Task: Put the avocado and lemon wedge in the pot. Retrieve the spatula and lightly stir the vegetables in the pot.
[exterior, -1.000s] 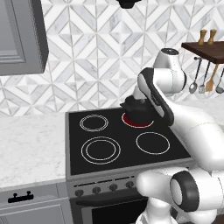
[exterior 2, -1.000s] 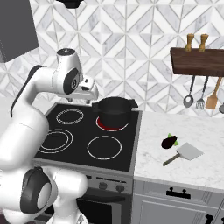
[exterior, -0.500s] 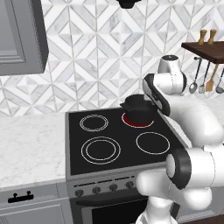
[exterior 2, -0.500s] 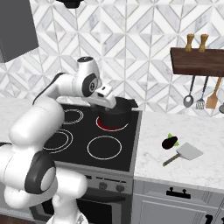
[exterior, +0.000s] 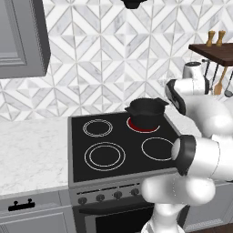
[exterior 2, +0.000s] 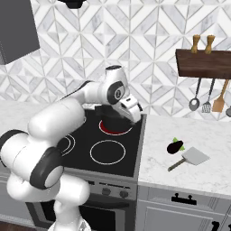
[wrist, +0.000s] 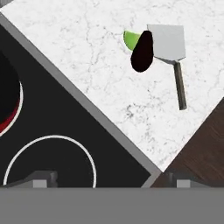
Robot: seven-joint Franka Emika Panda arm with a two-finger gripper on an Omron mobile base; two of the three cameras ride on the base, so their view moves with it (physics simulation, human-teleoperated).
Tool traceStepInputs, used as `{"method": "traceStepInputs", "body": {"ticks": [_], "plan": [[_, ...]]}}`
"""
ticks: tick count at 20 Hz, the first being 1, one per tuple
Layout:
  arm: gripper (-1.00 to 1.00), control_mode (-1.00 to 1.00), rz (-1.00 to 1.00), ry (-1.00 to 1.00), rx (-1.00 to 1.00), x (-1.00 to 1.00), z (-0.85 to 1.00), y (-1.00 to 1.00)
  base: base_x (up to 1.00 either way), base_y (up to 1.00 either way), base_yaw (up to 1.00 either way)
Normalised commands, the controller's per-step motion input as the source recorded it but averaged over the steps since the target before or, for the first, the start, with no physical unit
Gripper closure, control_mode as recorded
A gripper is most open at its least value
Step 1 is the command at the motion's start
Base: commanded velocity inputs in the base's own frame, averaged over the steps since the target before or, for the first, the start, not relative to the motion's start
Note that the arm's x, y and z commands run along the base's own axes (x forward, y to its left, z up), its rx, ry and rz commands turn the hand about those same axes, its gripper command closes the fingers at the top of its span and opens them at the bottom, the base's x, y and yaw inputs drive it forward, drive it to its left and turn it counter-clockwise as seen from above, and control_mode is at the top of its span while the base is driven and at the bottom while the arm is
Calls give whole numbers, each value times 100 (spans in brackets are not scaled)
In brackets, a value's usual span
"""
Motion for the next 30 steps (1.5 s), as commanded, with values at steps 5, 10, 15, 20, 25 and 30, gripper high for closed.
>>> {"method": "traceStepInputs", "body": {"ticks": [5, 10, 15, 20, 25, 30], "plan": [[-100, -100, -27, 5, 3, 0, -23, -100, 0, 0, 0], [-100, -100, -4, 1, 10, 0, -5, -64, 0, 0, 0], [-100, -100, 0, 0, 1, 0, 0, -4, 0, 0, 0], [-100, -100, 0, 0, -2, 9, -34, -9, 0, 0, 0], [-100, -100, 0, 0, 0, 11, -43, -36, 0, 0, 0], [-100, -100, 0, 0, 0, 5, -40, -27, 0, 0, 0]]}}
